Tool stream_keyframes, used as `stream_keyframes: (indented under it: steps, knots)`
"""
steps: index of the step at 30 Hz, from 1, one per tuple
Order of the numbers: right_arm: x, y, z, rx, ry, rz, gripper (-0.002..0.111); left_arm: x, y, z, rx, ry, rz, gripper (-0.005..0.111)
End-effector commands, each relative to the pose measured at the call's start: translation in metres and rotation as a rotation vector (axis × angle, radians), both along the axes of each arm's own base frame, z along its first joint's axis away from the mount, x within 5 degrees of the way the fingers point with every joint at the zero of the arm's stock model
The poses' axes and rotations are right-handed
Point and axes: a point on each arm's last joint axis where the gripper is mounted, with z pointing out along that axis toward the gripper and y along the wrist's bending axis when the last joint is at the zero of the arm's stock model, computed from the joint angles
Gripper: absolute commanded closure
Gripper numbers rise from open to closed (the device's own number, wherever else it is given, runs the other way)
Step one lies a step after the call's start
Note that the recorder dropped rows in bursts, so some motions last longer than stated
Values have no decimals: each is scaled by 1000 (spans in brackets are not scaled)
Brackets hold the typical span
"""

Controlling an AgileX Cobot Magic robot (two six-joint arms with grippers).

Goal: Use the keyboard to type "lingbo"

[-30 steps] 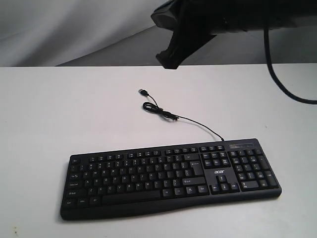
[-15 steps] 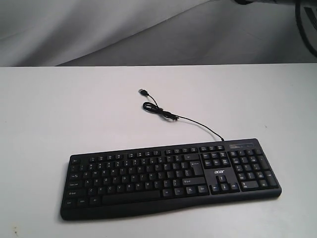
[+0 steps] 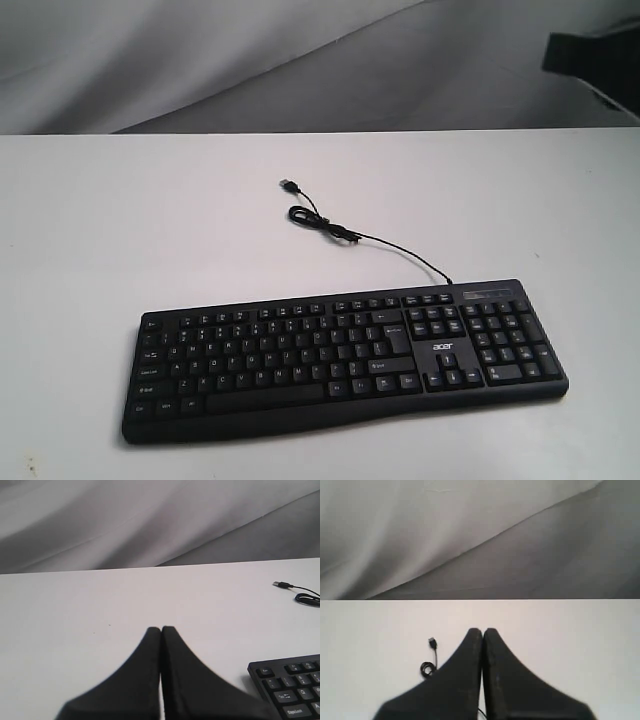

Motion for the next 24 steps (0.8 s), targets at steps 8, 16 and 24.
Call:
stream_keyframes:
  steps: [8, 16, 24]
  knots:
    - [-103, -60, -35, -139, -289, -244, 108, 0, 0, 0, -1, -10, 0, 106]
    - [-141, -68, -85, -150, -310, -327, 108, 0, 0, 0, -1, -10, 0, 106]
    - [-152, -67, -112, -112, -282, -329, 108, 0, 0, 0, -1, -10, 0, 106]
